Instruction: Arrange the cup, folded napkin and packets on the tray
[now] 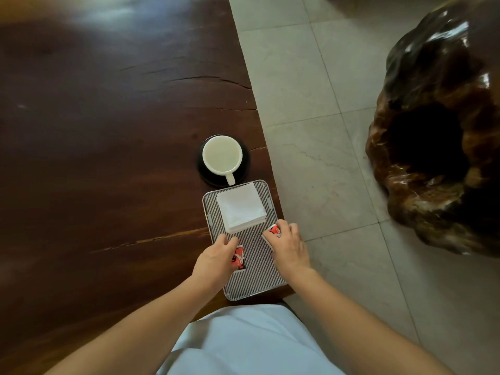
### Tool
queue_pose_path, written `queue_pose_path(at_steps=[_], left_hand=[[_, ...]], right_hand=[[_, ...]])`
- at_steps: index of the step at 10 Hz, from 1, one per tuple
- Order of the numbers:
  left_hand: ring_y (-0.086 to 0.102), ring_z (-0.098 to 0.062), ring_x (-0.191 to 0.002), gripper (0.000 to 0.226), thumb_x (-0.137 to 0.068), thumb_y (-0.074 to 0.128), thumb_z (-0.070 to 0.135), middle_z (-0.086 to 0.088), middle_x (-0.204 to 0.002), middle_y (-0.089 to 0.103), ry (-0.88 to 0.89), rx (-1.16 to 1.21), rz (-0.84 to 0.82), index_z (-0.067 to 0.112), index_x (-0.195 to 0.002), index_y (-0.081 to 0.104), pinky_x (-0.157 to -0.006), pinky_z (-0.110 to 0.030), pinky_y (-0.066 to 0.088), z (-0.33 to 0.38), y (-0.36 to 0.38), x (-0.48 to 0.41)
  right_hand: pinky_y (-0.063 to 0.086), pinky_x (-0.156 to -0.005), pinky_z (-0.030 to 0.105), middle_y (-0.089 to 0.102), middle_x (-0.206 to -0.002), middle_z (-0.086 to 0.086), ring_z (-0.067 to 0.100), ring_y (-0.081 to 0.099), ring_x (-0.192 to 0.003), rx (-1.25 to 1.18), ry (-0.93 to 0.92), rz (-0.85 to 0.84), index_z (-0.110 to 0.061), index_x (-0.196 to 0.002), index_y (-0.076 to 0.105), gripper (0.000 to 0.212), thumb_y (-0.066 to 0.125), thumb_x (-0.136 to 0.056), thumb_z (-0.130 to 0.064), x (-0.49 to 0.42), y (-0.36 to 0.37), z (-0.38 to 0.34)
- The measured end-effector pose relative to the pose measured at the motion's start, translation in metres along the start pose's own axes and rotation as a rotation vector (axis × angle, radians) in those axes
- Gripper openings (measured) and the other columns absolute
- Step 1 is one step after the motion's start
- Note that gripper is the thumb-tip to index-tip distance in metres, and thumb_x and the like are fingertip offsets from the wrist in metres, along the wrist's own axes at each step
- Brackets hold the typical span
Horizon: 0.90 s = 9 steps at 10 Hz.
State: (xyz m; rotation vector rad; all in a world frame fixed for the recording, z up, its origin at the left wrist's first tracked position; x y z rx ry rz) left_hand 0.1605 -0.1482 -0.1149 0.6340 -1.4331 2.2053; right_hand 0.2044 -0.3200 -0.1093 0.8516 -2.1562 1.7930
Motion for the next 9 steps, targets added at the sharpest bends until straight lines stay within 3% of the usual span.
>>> queue_pose_path(at_steps=[2, 3, 4, 5, 6, 9], left_hand=[[0.067, -0.031, -0.096, 0.05, -0.085, 0.075, 0.014, -0.007, -0.119, 0.051, 0.031, -0.059, -0.047, 0.018, -0.127, 0.049, -0.077, -0.041, 0.058, 0.008, 0.009, -0.003], [0.067, -0.032, -0.096, 0.049, -0.084, 0.076, 0.015, -0.006, -0.117, 0.051, 0.001, 0.03, -0.013, 0.019, -0.125, 0.048, -0.077, -0.04, 0.057, 0.007, 0.01, -0.004], [0.066, -0.031, -0.097, 0.048, -0.084, 0.077, 0.016, -0.006, -0.117, 0.051, 0.008, 0.075, -0.01, 0.019, -0.123, 0.048, -0.078, -0.039, 0.055, 0.004, 0.011, -0.004], [0.065, -0.03, -0.101, 0.051, -0.084, 0.078, 0.014, -0.005, -0.12, 0.049, 0.032, 0.088, -0.043, 0.02, -0.126, 0.049, -0.083, -0.04, 0.058, -0.001, 0.012, -0.003], [0.063, -0.028, -0.106, 0.055, -0.085, 0.078, 0.014, -0.004, -0.125, 0.047, 0.07, 0.079, -0.083, 0.02, -0.131, 0.048, -0.087, -0.037, 0.057, -0.005, 0.012, -0.003], [0.056, -0.025, -0.117, 0.063, -0.088, 0.075, 0.016, -0.003, -0.134, 0.048, 0.165, 0.053, -0.103, 0.023, -0.145, 0.049, -0.094, -0.033, 0.054, -0.006, 0.014, 0.014]], right_hand=[[0.054, -0.087, 0.034, 0.045, -0.131, 0.005, 0.026, 0.055, -0.112, -0.152, 0.005, -0.079, -0.015, -0.125, 0.055, 0.042, 0.069, -0.087, -0.007, 0.001, 0.004, 0.005], [0.052, -0.072, 0.026, 0.052, -0.103, -0.008, 0.012, 0.06, -0.09, -0.236, 0.035, -0.089, -0.016, -0.12, 0.054, 0.024, 0.058, -0.096, -0.015, 0.002, 0.009, 0.009], [0.044, -0.059, 0.019, 0.047, -0.097, -0.01, 0.007, 0.05, -0.072, -0.21, 0.031, -0.084, -0.016, -0.118, 0.053, 0.021, 0.052, -0.098, -0.014, 0.006, 0.013, 0.008], [0.053, -0.067, 0.028, 0.048, -0.113, 0.002, 0.018, 0.057, -0.085, -0.173, 0.032, -0.048, -0.014, -0.111, 0.054, 0.02, 0.059, -0.093, -0.009, 0.011, 0.014, 0.005], [0.055, -0.072, 0.029, 0.053, -0.111, 0.002, 0.021, 0.061, -0.091, -0.201, 0.044, -0.006, -0.015, -0.106, 0.057, 0.018, 0.062, -0.091, -0.006, 0.013, 0.013, 0.003], [0.052, -0.077, 0.022, 0.063, -0.111, 0.003, 0.014, 0.061, -0.094, -0.395, 0.172, 0.097, -0.015, -0.119, 0.061, 0.025, 0.06, -0.095, -0.009, 0.036, 0.015, 0.0]])
Point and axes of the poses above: each hand's wrist, its own x-axis away from the middle knuckle, its own y-axis out of the palm, z = x × y, the point moved 4 cm from there along -x, towards the middle knuckle
